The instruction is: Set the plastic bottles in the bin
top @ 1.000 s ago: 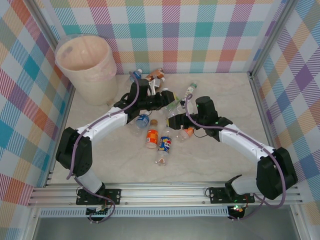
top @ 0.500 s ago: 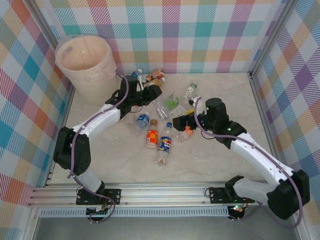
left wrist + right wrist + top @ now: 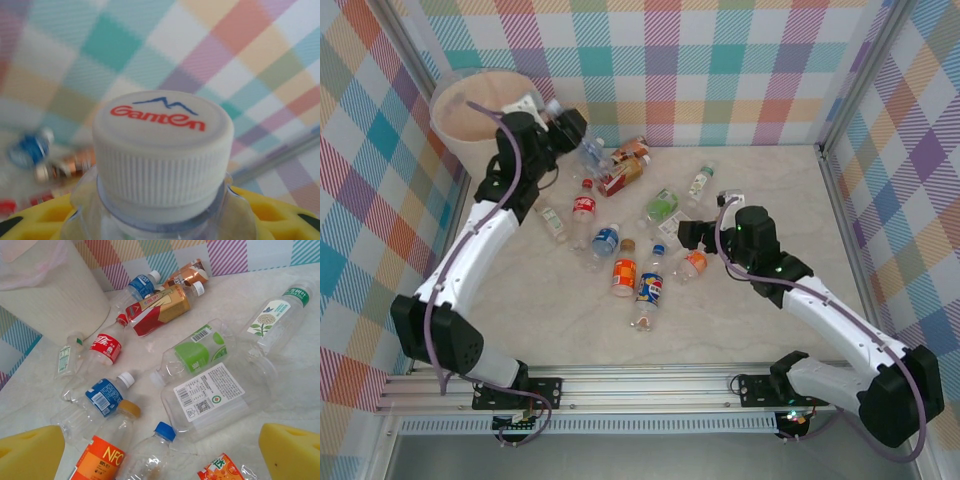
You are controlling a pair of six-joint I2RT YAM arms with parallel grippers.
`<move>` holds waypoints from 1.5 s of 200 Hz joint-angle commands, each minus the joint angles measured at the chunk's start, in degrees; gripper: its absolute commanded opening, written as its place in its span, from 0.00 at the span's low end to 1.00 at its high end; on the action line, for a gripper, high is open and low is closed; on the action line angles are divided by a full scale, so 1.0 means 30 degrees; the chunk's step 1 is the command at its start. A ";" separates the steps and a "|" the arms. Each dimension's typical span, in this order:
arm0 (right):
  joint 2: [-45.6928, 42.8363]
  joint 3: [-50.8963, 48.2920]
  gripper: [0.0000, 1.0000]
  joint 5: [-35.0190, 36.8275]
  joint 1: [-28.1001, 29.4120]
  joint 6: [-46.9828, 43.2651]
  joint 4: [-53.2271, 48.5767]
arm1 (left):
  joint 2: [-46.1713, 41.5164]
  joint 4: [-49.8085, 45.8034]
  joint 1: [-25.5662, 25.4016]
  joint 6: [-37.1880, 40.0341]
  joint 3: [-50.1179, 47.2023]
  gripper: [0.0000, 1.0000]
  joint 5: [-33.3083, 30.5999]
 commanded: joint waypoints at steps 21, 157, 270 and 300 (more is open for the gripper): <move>0.0523 0.1033 1.00 0.0178 0.0080 -0.0327 0.1332 | -0.0063 0.3616 0.0718 0.5842 0.1738 0.47 -0.7090; 0.0607 0.0895 1.00 0.0482 0.0080 0.0432 0.0515 | 0.7765 0.1178 0.6344 0.3129 0.8383 0.49 -0.6055; 0.1893 0.1528 1.00 0.0502 0.0087 0.0846 -0.0112 | 0.8427 -0.5367 0.6975 0.0276 0.9850 0.47 -0.0673; 0.2119 0.1584 1.00 0.0365 0.0080 0.0845 -0.0104 | 0.7681 -0.6110 0.6968 -0.0196 0.8996 0.46 -0.0403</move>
